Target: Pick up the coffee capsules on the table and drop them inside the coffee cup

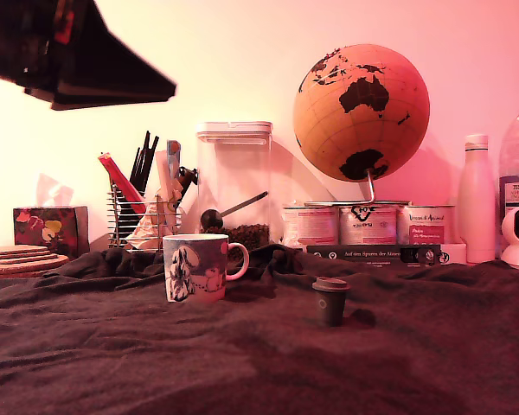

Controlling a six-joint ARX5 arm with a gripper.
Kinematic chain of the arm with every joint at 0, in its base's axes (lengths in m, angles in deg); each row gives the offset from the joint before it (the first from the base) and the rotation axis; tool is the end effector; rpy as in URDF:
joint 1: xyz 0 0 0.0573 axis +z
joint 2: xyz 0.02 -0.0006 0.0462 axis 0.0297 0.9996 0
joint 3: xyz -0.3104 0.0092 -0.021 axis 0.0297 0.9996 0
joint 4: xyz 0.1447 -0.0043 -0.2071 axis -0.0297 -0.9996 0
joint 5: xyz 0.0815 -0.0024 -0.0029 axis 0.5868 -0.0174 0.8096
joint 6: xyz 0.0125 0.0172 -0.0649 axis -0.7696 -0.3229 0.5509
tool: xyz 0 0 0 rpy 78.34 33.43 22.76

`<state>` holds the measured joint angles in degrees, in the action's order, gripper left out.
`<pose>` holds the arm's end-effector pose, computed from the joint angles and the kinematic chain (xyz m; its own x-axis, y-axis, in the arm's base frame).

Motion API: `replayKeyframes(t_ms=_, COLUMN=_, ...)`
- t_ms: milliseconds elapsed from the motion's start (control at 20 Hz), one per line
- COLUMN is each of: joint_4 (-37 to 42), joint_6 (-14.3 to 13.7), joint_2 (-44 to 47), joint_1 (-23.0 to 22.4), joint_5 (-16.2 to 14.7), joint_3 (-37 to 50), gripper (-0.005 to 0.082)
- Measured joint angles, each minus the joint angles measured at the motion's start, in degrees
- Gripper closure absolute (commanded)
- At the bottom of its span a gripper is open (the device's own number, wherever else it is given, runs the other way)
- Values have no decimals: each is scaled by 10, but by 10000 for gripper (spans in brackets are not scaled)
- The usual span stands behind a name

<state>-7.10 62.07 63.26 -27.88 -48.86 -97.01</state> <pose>0.1687 -0.1239 0.2615 0.5166 -0.8444 -0.1418 0.8494 0.5262 -0.0395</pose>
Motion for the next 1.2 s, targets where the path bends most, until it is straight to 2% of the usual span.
replayKeyframes(t_ms=150, joint_4=38, joint_6=3, joint_2=0, joint_1=-12, joint_5=15, joint_3=39, gripper=666)
replayKeyframes(t_ms=350, joint_4=68, joint_6=6, joint_2=0, joint_1=-14, joint_5=20, joint_3=81, gripper=666)
replayKeyframes(t_ms=600, joint_4=63, joint_6=6, joint_2=0, joint_1=-25, joint_5=22, joint_3=99, gripper=665)
replayKeyframes(t_ms=650, joint_4=62, joint_6=6, joint_2=0, joint_1=-31, joint_5=22, joint_3=99, gripper=635)
replayKeyframes(t_ms=700, joint_4=59, joint_6=6, joint_2=0, joint_1=-38, joint_5=22, joint_3=99, gripper=541)
replayKeyframes(t_ms=800, joint_4=59, joint_6=6, joint_2=15, joint_1=-48, joint_5=21, joint_3=99, gripper=263)
replayKeyframes(t_ms=850, joint_4=61, joint_6=6, joint_2=34, joint_1=-52, joint_5=22, joint_3=99, gripper=185)
replayKeyframes(t_ms=1000, joint_4=102, joint_6=2, joint_2=114, joint_1=-71, joint_5=22, joint_3=101, gripper=160)
replayKeyframes(t_ms=1200, joint_4=216, joint_6=2, joint_2=196, joint_1=-83, joint_5=49, joint_3=103, gripper=160)
